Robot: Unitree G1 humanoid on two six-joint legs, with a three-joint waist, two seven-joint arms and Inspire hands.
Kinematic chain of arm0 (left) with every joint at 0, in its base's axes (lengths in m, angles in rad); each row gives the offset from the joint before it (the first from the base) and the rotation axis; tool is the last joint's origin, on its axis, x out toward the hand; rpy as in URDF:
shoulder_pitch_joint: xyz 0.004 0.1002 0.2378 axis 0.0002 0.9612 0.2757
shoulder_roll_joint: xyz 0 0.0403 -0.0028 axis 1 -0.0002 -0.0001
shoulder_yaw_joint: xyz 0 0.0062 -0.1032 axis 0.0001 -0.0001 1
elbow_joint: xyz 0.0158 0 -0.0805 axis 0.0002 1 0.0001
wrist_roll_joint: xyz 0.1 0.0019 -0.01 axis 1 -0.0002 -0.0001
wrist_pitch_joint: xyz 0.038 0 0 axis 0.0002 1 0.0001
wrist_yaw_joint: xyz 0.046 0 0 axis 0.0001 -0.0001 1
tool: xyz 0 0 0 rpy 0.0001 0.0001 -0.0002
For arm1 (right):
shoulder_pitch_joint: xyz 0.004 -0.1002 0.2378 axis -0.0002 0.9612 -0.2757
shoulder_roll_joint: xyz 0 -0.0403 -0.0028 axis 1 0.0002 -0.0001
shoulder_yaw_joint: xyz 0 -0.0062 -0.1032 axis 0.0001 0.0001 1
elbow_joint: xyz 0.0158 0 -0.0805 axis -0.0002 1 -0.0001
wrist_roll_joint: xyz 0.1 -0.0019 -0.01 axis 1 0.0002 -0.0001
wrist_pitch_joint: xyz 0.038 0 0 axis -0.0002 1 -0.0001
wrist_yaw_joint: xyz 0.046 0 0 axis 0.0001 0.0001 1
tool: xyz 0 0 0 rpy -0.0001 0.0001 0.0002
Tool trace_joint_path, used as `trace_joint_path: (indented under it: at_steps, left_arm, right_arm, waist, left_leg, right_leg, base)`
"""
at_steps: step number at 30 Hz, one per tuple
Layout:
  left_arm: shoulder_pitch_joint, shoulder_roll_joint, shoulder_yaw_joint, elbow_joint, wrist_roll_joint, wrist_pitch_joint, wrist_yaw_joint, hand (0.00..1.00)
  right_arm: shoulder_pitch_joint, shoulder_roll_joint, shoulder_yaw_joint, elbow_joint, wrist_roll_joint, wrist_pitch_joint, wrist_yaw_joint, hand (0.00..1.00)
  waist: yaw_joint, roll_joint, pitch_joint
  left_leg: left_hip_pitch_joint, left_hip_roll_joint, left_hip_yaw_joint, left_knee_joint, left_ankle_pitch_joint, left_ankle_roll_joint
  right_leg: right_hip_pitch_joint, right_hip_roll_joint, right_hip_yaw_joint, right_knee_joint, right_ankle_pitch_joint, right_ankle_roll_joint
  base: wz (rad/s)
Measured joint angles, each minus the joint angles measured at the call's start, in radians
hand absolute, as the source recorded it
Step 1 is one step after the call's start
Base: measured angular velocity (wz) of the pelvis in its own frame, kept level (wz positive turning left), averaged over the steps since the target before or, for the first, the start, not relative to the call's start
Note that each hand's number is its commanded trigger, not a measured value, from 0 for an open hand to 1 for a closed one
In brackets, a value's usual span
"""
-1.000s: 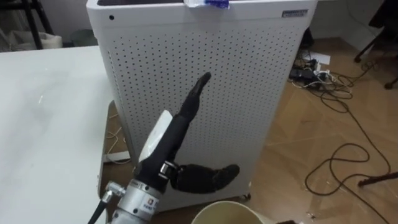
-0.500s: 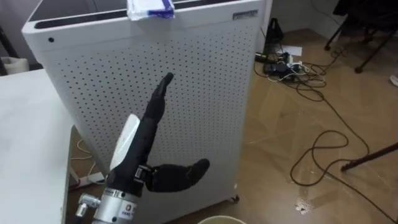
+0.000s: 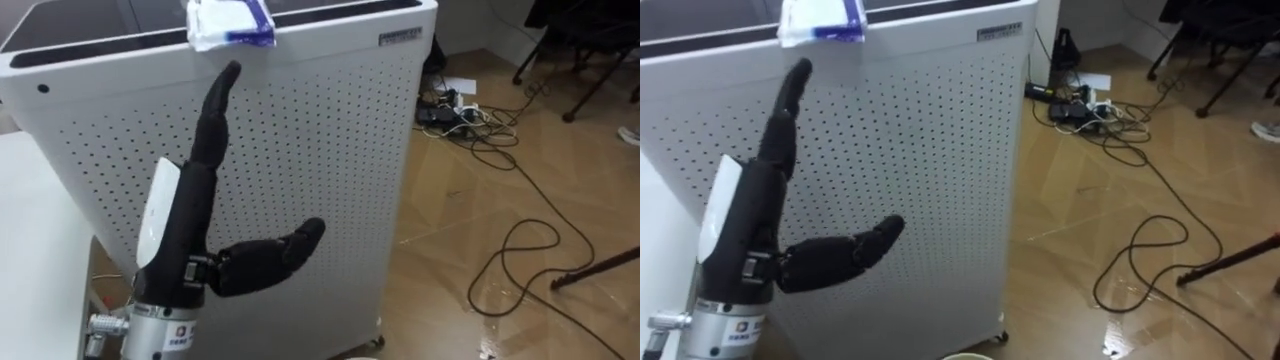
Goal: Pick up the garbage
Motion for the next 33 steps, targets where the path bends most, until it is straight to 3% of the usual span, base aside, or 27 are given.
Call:
trace_joint_path:
  at_steps: [3,5,6,7,8,9,12,14,15,21,33]
  left_arm:
    - [-0.003,0.005,0.002,0.0,0.036,-0.014,0.034,0.0]
    - [-0.009,0.005,0.003,-0.006,0.039,-0.016,0.054,0.0]
    - [-0.012,0.006,0.006,-0.023,0.052,-0.016,0.075,0.0]
    - [-0.013,0.006,0.006,-0.031,0.056,-0.016,0.087,0.0]
    - [-0.013,0.005,0.007,-0.039,0.069,-0.016,0.112,0.0]
    - [-0.01,0.004,0.007,-0.038,0.082,-0.015,0.128,0.0]
    - [-0.013,0.01,0.007,-0.049,0.135,-0.016,0.143,0.0]
    - [-0.012,0.015,0.007,-0.064,0.15,-0.016,0.144,0.0]
    - [-0.012,0.019,0.007,-0.077,0.15,-0.015,0.147,0.0]
    - [-0.012,0.032,0.004,-0.108,0.158,-0.015,0.176,0.0]
    - [0.0,0.044,-0.002,-0.107,0.292,-0.007,0.201,0.0]
  right_arm:
    - [0.0,0.01,0.001,0.002,-0.001,0.0,-0.01,1.0]
    - [0.0,0.01,0.001,0.001,-0.001,0.0,-0.009,1.0]
    - [0.0,0.01,0.0,-0.003,-0.001,0.0,-0.007,1.0]
    - [0.0,0.01,0.0,-0.004,-0.001,0.0,-0.006,1.0]
    - [0.0,0.013,0.0,-0.005,-0.002,0.001,-0.003,1.0]
    - [0.001,0.015,-0.001,-0.008,-0.006,0.001,0.0,1.0]
    - [-0.008,0.014,-0.001,-0.009,-0.011,0.001,0.011,1.0]
    - [-0.008,0.015,0.0,-0.01,-0.011,0.001,0.017,1.0]
    - [-0.01,0.014,0.0,-0.012,-0.01,0.001,0.016,1.0]
    - [-0.01,0.008,0.0,-0.014,-0.01,0.001,0.015,1.0]
    - [-0.011,0.012,0.0,-0.022,-0.01,0.0,0.027,1.0]
  waist:
    - [-0.003,0.018,0.0013]
    - [-0.008,0.032,0.005]
    - [-0.013,0.036,0.0063]
    - [-0.017,0.037,0.0072]
    - [-0.025,0.033,0.0064]
    - [-0.034,0.037,0.0034]
    - [-0.036,0.04,-0.0027]
    - [-0.025,0.03,-0.0023]
    - [-0.023,0.023,-0.0059]
    - [-0.027,0.014,-0.009]
    - [-0.029,0.018,-0.0055]
  left_leg:
    - [0.035,-0.002,0.008,0.015,-0.028,0.02]
    - [0.05,0.004,-0.02,0.013,-0.04,0.022]
    - [0.05,0.009,-0.034,0.004,-0.039,0.02]
    - [0.049,0.011,-0.042,0.001,-0.038,0.02]
    - [0.05,0.013,-0.046,-0.004,-0.038,0.019]
    - [0.055,0.012,-0.065,-0.005,-0.042,0.014]
    - [0.085,0.03,-0.083,-0.052,-0.036,-0.003]
    - [0.115,0.044,-0.081,-0.081,-0.034,-0.008]
    - [0.127,0.051,-0.081,-0.097,-0.032,-0.011]
    - [0.171,0.065,-0.095,-0.151,-0.03,-0.014]
    - [0.205,0.07,-0.095,-0.185,-0.03,-0.014]
  right_leg:
    - [-0.044,-0.03,-0.023,0.17,0.029,0.021]
    - [-0.082,-0.02,-0.017,0.211,0.042,0.025]
    - [-0.115,-0.005,-0.015,0.153,0.014,0.017]
    - [-0.131,0.002,-0.018,0.107,0.014,0.014]
    - [-0.166,0.006,-0.023,0.001,0.043,0.012]
    - [-0.182,0.006,-0.034,-0.035,0.147,-0.019]
    - [-0.127,0.032,-0.059,-0.109,0.163,-0.034]
    - [-0.092,0.052,-0.061,-0.144,0.17,-0.039]
    - [-0.076,0.059,-0.063,-0.171,0.176,-0.041]
    - [-0.012,0.086,-0.079,-0.259,0.195,-0.04]
    - [0.039,0.097,-0.08,-0.328,0.215,-0.035]
  base:
    - [0.0]
    - [0.12]
    - [0.26]
    - [0.36]
    - [0.43]
    - [0.43]
    - [0.17]
    - [0.0]
    - [-0.05]
    - [0.03]
    - [0.02]
